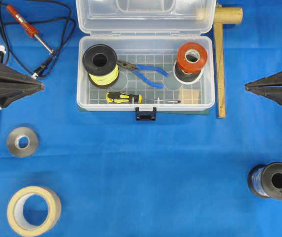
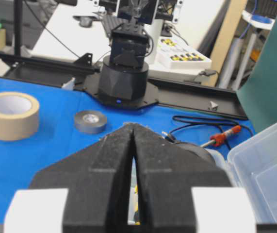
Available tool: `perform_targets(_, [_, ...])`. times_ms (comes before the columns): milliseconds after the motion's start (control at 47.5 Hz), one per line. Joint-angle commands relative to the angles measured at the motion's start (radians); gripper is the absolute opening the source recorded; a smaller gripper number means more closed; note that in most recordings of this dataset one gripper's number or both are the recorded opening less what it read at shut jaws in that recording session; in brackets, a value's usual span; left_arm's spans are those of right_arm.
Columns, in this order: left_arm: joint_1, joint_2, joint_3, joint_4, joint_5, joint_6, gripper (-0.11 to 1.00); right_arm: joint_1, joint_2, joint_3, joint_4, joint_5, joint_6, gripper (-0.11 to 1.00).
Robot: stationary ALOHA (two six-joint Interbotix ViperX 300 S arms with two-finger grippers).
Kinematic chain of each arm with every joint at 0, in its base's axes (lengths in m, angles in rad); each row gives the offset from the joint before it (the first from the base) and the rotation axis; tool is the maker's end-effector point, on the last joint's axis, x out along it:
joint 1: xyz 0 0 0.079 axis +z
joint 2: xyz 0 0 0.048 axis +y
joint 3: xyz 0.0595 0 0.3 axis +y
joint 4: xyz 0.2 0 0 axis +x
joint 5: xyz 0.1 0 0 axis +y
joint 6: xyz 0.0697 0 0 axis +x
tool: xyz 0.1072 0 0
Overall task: Pick the nipper from the toolbox among several items.
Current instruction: 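Move the right gripper over the toolbox toward the blue-handled pliers, then close the right gripper on the blue pliers handle and lift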
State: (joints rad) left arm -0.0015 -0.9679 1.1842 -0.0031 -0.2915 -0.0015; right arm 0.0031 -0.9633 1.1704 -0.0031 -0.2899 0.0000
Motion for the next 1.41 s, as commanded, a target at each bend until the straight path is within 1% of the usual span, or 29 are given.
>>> perform_targets(0, [0.0,0.008,-0.014,-0.034,0.002,0.005,0.0,-0.003,0.02,-0.023,0.006,0.0,0.014,0.0])
perform_targets(105, [0.0,0.006,-0.015,-0.034,0.002,0.002,0.0,-0.021,0.083,-0.089,0.011,0.107,0.026,0.0])
perform_targets(274, [0.0,0.006,-0.014,-0.034,0.002,0.0,0.0,-0.097,0.233,-0.242,0.018,0.291,0.069,0.0])
perform_targets(484, [0.0,0.008,-0.014,-0.034,0.002,-0.002,0.0,-0.193,0.433,-0.396,0.014,0.44,0.067,0.0])
perform_targets(610, [0.0,0.005,-0.014,-0.034,0.0,-0.002,0.0,-0.227,0.558,-0.476,0.008,0.518,0.066,0.01])
perform_targets(652, [0.0,0.005,-0.014,-0.034,0.002,-0.002,0.0,-0.238,0.6,-0.506,0.006,0.549,0.063,0.04])
perform_targets(715, [0.0,0.005,-0.014,-0.034,0.002,-0.002,0.0,-0.252,0.672,-0.561,0.0,0.611,0.06,0.14])
perform_targets(821, [0.0,0.008,-0.012,-0.034,0.002,-0.003,0.0,-0.264,0.765,-0.643,-0.025,0.686,0.058,0.4])
perform_targets(842, [0.0,0.008,-0.014,-0.034,0.002,-0.003,0.0,-0.265,0.784,-0.66,-0.032,0.698,0.058,0.47])
perform_targets(905, [0.0,0.008,-0.012,-0.034,0.002,-0.005,0.0,-0.267,0.834,-0.699,-0.057,0.735,0.058,0.63])
perform_targets(947, [0.0,0.008,-0.012,-0.034,0.002,-0.005,0.0,-0.268,0.874,-0.729,-0.077,0.761,0.057,0.72])
perform_targets(989, [0.0,0.008,-0.012,-0.034,0.002,-0.005,0.0,-0.268,0.904,-0.749,-0.089,0.776,0.055,0.78])
perform_targets(1052, [0.0,0.008,-0.012,-0.034,0.002,-0.005,0.0,-0.27,0.95,-0.775,-0.101,0.796,0.052,0.79])
perform_targets(1178, [0.0,0.009,-0.012,-0.035,0.002,-0.006,0.0,-0.282,1.035,-0.805,-0.104,0.805,0.051,0.76])
perform_targets(1389, [0.0,0.012,-0.011,-0.035,0.002,-0.014,0.0,-0.301,1.134,-0.813,-0.103,0.782,0.054,0.75])
